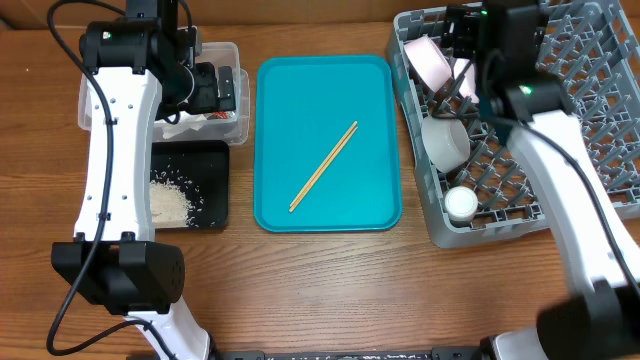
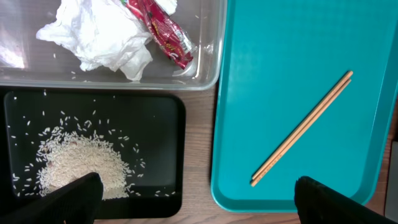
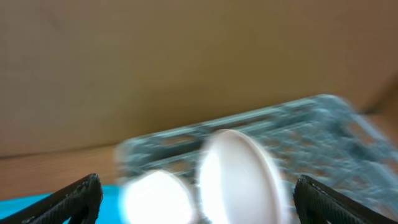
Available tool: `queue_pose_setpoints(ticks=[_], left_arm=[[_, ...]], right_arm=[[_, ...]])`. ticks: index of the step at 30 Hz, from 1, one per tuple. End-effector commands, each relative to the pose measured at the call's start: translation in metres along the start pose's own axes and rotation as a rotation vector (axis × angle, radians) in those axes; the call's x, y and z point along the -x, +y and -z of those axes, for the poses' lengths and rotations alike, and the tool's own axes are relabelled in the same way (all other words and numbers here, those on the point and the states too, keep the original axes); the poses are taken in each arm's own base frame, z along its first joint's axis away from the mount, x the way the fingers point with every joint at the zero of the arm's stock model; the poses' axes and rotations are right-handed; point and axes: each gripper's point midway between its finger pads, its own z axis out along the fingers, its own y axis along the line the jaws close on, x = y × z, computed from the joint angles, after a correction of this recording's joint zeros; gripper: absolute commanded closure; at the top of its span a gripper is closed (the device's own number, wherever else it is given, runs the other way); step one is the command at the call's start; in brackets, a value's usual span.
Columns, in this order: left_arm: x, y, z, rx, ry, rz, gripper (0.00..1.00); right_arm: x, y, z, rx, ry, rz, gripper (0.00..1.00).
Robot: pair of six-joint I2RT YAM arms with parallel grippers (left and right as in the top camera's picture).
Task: Sort waste into correct bins and load items into the dishwasher
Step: 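Carry the pink plate right and lower it into the dish rack, then release the plate standing in the rack and withdraw the right gripper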
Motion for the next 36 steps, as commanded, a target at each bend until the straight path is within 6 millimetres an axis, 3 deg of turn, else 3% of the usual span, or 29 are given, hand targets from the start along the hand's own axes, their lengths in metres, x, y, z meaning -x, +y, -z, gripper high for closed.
queue_pose_setpoints(ticks=[1,8,14,18,26,36], left_arm=[[0.003,-0.001,0.005,0.003,-0.019,-0.024,0.00],[0.003,-0.001,0.005,0.003,-0.019,-0.024,0.00],[0.003,-0.001,0.005,0.003,-0.019,-0.024,0.00],[0.003,-0.001,0.005,0.003,-0.019,-0.024,0.00],[0.003,-0.001,0.005,0.003,-0.019,-0.024,0.00],[0.003,-0.001,0.005,0.003,-0.019,-0.024,0.00]], right_arm=[[-0.013,0.056,0.019,0.328,0.105,-0.108,0.00],[-0.086,0.094,0.009,0.450,0.337,-0.075,0.00],[-0.142,0.122,-0.010,0.427,0.433,0.117,0.00],[-0.164,0.125,-0.025,0.348,0.447,0.217,0.00],[-0.201,0.132,-0.052,0.347,0.493,0.292,0.00],[-0.220,0.115,-0.078,0.228,0.499,0.327,0.00]])
